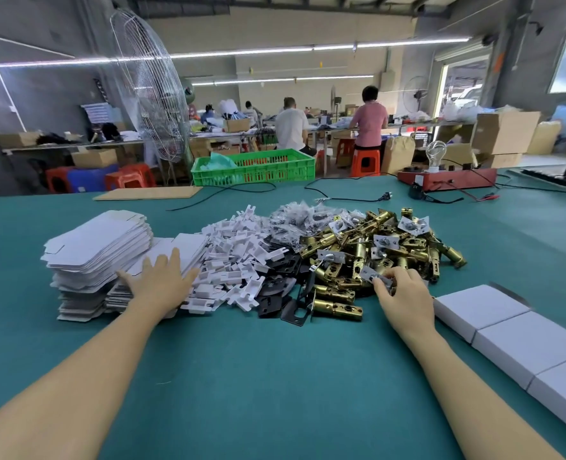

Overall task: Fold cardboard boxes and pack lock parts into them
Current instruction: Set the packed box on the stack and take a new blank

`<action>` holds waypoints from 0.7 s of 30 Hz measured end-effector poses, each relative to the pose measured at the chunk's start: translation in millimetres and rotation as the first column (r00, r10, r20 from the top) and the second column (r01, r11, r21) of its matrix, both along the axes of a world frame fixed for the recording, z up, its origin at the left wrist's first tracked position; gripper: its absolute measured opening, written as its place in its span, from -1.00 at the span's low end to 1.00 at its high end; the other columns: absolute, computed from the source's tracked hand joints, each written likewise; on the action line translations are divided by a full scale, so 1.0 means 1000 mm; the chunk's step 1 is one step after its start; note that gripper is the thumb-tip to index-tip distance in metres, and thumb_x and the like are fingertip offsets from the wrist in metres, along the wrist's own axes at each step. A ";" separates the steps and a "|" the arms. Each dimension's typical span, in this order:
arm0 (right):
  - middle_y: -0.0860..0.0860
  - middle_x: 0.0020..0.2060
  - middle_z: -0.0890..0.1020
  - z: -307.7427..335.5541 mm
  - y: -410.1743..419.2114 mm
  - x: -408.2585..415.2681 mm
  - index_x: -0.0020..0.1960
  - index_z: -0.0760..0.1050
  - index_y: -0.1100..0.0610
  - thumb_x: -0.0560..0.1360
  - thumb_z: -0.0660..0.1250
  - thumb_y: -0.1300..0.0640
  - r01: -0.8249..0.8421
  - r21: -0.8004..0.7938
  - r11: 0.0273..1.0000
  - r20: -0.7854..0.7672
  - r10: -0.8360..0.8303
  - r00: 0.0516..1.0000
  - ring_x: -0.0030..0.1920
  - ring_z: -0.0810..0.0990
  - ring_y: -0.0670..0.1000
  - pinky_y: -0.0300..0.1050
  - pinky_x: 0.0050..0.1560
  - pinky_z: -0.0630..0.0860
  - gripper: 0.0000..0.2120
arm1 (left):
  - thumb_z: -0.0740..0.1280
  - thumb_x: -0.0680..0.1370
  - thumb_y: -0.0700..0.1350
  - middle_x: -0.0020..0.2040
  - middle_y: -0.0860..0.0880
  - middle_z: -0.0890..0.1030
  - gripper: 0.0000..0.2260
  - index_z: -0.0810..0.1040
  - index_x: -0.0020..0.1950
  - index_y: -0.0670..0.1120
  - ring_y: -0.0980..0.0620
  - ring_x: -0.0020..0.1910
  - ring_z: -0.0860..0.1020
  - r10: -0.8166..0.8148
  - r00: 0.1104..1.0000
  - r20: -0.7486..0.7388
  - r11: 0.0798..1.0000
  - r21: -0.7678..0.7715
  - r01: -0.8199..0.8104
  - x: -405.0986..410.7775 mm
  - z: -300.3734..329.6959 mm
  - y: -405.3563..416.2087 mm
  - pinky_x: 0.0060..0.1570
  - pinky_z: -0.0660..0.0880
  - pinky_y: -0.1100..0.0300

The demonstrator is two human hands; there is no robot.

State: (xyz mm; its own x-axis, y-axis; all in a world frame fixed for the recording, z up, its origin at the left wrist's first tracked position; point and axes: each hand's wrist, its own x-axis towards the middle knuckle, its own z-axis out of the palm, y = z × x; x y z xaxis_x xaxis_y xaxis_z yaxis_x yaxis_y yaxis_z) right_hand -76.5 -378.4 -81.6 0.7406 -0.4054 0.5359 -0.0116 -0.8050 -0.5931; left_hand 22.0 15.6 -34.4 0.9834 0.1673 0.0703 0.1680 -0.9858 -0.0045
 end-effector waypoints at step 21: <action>0.21 -0.07 0.50 0.005 0.011 -0.009 0.05 0.51 0.29 0.50 0.39 0.18 0.124 -0.012 0.992 0.138 -0.121 0.983 -0.24 0.48 0.16 -0.14 -0.34 0.34 -0.79 | 0.12 0.69 -0.16 -0.37 -0.18 0.41 -0.70 0.46 -0.14 -0.31 -0.15 -0.33 0.37 0.159 0.617 0.771 0.833 -0.440 0.335 -0.070 0.064 -0.059 -0.31 0.20 0.05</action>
